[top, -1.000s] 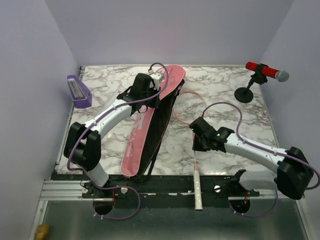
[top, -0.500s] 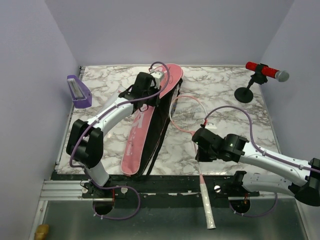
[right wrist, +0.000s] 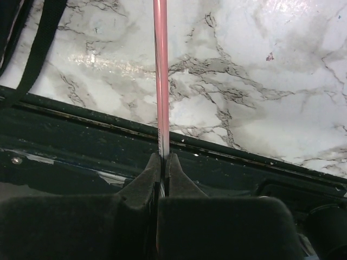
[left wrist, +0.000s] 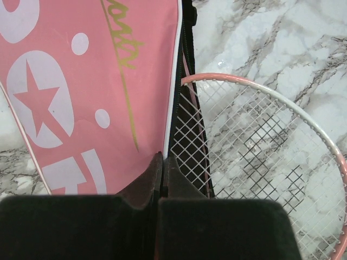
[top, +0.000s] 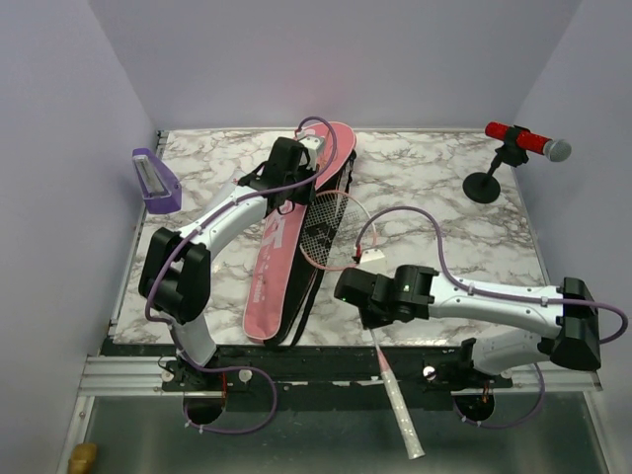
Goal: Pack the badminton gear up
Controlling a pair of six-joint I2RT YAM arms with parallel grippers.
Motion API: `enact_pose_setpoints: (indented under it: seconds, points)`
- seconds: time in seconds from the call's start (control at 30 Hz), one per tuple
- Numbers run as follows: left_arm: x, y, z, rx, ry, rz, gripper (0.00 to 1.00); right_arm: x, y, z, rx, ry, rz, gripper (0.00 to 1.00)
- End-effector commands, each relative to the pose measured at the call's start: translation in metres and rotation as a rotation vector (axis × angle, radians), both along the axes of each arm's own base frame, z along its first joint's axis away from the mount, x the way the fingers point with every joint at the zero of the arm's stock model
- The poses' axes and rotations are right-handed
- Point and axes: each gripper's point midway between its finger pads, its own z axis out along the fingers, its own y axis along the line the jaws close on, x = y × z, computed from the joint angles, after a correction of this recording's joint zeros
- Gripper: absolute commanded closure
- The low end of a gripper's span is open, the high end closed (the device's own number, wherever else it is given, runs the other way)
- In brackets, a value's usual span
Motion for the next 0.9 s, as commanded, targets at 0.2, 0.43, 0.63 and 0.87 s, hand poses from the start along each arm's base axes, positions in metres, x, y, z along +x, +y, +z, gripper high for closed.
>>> enact_pose_setpoints:
  seconds: [0.2, 0.43, 0.63, 0.87]
  points:
    - [0.000, -0.006, 0.018, -0.049, -0.024, -0.008, 1.00, 0.029, 0.045, 0.000, -0.045, -0.094, 0.066, 1.00]
    - [-0.008, -0.008, 0.025, -0.067, -0.029, -0.022, 1.00, 0.054, 0.073, -0.005, -0.089, -0.161, 0.070, 1.00]
    - [-0.013, -0.010, 0.029, -0.087, -0.029, -0.034, 1.00, 0.089, 0.085, -0.007, -0.051, -0.206, -0.036, 1.00]
    - [-0.024, -0.015, 0.035, -0.122, -0.018, -0.074, 1.00, 0.133, 0.096, -0.001, -0.003, -0.274, -0.137, 1.00]
